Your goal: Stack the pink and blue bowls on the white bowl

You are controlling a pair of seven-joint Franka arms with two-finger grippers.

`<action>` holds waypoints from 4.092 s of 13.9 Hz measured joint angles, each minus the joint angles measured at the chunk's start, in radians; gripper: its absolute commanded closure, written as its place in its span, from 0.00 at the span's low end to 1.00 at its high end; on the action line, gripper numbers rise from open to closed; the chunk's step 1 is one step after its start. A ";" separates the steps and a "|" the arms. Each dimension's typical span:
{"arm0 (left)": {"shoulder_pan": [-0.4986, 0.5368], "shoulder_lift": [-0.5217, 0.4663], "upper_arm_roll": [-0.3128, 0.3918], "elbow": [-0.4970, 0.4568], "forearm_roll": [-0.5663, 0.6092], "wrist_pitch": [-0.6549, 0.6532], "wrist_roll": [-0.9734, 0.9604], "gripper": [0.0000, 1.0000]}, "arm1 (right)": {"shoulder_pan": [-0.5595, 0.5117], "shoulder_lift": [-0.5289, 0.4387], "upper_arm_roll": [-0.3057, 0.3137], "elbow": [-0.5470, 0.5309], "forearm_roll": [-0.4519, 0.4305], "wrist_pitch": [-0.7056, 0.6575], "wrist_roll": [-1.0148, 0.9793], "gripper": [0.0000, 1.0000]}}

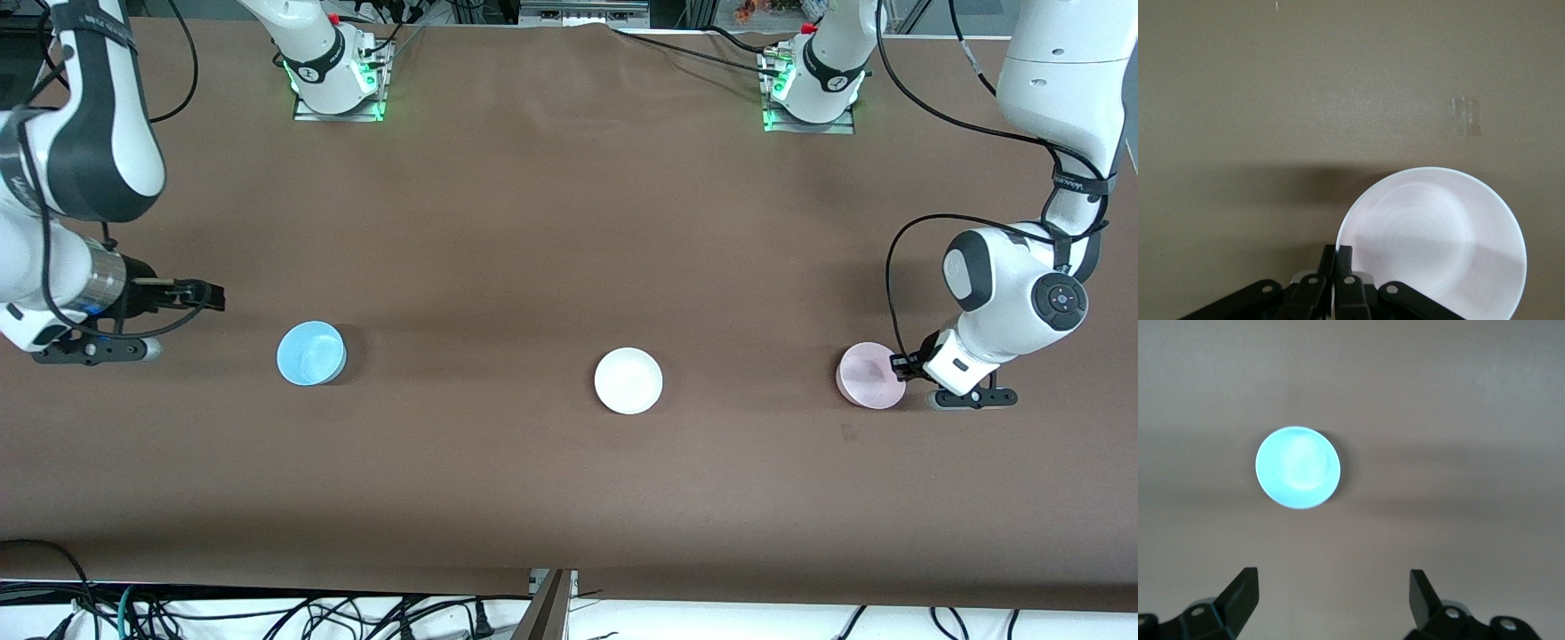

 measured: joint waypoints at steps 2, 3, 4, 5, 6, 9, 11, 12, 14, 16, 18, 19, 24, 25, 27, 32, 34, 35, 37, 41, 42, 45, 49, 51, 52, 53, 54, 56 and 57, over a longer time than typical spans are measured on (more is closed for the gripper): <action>0.000 0.000 -0.003 0.001 0.000 0.007 0.000 1.00 | 0.000 0.003 0.000 -0.077 0.005 0.113 0.004 0.00; -0.001 -0.001 -0.005 0.003 0.000 0.011 -0.001 1.00 | 0.000 0.006 0.000 -0.117 0.005 0.171 0.006 0.00; -0.001 -0.002 -0.010 0.007 0.000 0.014 -0.004 1.00 | 0.000 0.009 0.000 -0.157 0.005 0.230 0.008 0.00; -0.001 -0.004 -0.019 0.012 -0.001 0.016 -0.018 1.00 | -0.001 0.014 0.000 -0.191 0.005 0.281 0.009 0.00; -0.001 -0.007 -0.034 0.017 -0.001 0.019 -0.051 1.00 | -0.002 0.022 0.000 -0.219 0.006 0.327 0.011 0.00; -0.005 -0.024 -0.115 0.027 -0.001 0.024 -0.229 1.00 | -0.008 0.060 0.000 -0.258 0.026 0.425 0.013 0.00; -0.011 -0.041 -0.179 0.033 -0.001 0.026 -0.366 1.00 | -0.015 0.093 -0.001 -0.271 0.070 0.479 0.013 0.00; -0.013 -0.053 -0.209 0.035 -0.001 0.026 -0.428 1.00 | -0.020 0.111 -0.001 -0.277 0.078 0.511 0.013 0.00; -0.015 -0.075 -0.268 0.036 -0.001 0.026 -0.556 1.00 | -0.028 0.145 -0.002 -0.288 0.082 0.567 0.013 0.00; -0.036 -0.084 -0.314 0.036 0.000 0.025 -0.687 1.00 | -0.037 0.168 -0.002 -0.295 0.082 0.598 0.013 0.00; -0.100 -0.084 -0.320 0.036 0.020 0.026 -0.820 1.00 | -0.040 0.177 -0.002 -0.295 0.083 0.602 0.013 0.00; -0.134 -0.084 -0.321 0.041 0.053 0.028 -0.905 1.00 | -0.041 0.178 -0.002 -0.296 0.084 0.602 0.013 0.00; -0.266 -0.072 -0.321 0.076 0.152 0.028 -1.201 1.00 | -0.041 0.196 -0.001 -0.303 0.090 0.602 0.013 0.00; -0.287 -0.062 -0.320 0.084 0.152 0.028 -1.234 1.00 | -0.041 0.199 -0.001 -0.304 0.090 0.602 0.013 0.01; -0.321 -0.028 -0.317 0.112 0.164 0.028 -1.295 1.00 | -0.041 0.206 -0.001 -0.305 0.090 0.602 0.013 0.09; -0.356 0.037 -0.317 0.158 0.230 0.032 -1.416 1.00 | -0.041 0.224 0.000 -0.306 0.091 0.602 0.013 0.63; -0.356 0.045 -0.315 0.159 0.230 0.061 -1.431 1.00 | -0.041 0.225 0.002 -0.306 0.091 0.602 0.013 0.76; -0.356 0.050 -0.314 0.159 0.230 0.072 -1.436 1.00 | -0.041 0.225 0.003 -0.306 0.091 0.602 0.013 0.82; -0.356 0.061 -0.313 0.160 0.230 0.080 -1.440 1.00 | -0.041 0.225 0.005 -0.306 0.091 0.602 0.013 0.97; -0.356 0.073 -0.312 0.161 0.230 0.090 -1.445 1.00 | -0.041 0.214 0.014 -0.301 0.098 0.596 0.011 1.00; -0.356 0.077 -0.312 0.161 0.230 0.099 -1.447 1.00 | -0.041 0.212 0.018 -0.297 0.098 0.593 0.011 1.00; -0.356 0.085 -0.310 0.162 0.230 0.109 -1.453 1.00 | -0.040 0.208 0.049 -0.271 0.098 0.573 0.011 1.00; -0.356 0.098 -0.309 0.162 0.230 0.110 -1.455 1.00 | -0.038 0.182 0.102 -0.248 0.098 0.529 0.012 1.00; -0.356 0.107 -0.309 0.162 0.233 0.116 -1.455 1.00 | -0.037 0.173 0.133 -0.236 0.098 0.508 0.013 1.00; -0.356 0.111 -0.308 0.162 0.237 0.119 -1.455 1.00 | -0.037 0.169 0.150 -0.231 0.100 0.502 0.024 1.00; -0.356 0.114 -0.308 0.162 0.238 0.122 -1.455 1.00 | -0.036 0.166 0.166 -0.228 0.100 0.500 0.051 1.00; -0.356 0.116 -0.308 0.162 0.239 0.124 -1.455 1.00 | -0.036 0.163 0.183 -0.226 0.100 0.500 0.084 1.00; -0.356 0.118 -0.308 0.162 0.239 0.126 -1.455 0.71 | -0.035 0.162 0.215 -0.218 0.100 0.500 0.147 1.00; -0.356 0.119 -0.308 0.162 0.239 0.126 -1.455 0.64 | -0.034 0.162 0.230 -0.215 0.100 0.499 0.175 1.00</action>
